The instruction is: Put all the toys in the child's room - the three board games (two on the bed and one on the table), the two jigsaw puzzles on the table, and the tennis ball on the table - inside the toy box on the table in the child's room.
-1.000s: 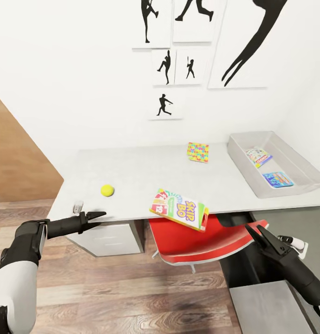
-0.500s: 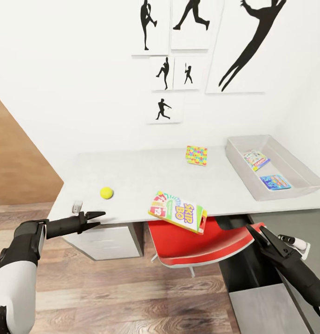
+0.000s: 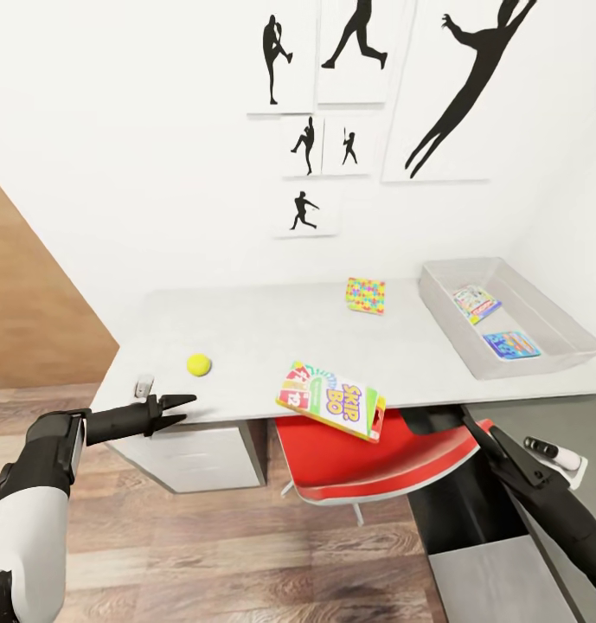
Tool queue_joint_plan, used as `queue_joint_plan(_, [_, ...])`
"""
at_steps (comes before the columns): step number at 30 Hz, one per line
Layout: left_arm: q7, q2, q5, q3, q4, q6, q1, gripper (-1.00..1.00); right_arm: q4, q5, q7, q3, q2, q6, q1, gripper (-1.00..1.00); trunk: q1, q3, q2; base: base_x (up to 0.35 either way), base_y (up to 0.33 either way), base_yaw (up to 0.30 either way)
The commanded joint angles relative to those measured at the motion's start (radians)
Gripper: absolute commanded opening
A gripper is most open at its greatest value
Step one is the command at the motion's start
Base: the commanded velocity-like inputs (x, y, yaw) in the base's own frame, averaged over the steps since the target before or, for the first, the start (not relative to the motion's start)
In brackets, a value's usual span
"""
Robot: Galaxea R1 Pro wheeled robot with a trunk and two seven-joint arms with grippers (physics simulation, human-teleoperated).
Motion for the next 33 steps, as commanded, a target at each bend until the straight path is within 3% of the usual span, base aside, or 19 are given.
queue_joint_plan(1, [-0.009, -0.001, -0.01, 0.003, -0.001, 0.01, -0.001, 1.0, 0.0, 0.001, 0.005, 0.0, 0.0, 0.007, 0.0, 1.0, 0.004, -0.003, -0.009, 0.0, 0.0, 0.0])
queue_joint_plan(8, [-0.009, -0.001, -0.01, 0.003, -0.001, 0.01, -0.001, 1.0, -0.001, 0.017, 0.038, 0.0, 0.001, 0.004, 0.0, 1.0, 0.031, -0.013, -0.058, 0.0, 0.0, 0.0])
queue_joint_plan(33, [-0.012, -0.002, -0.008, 0.003, -0.001, 0.009, -0.001, 1.0, -0.003, 0.024, 0.094, -0.002, -0.002, -0.04, 0.009, 1.0, 0.031, 0.029, -0.058, 0.0, 0.0, 0.0])
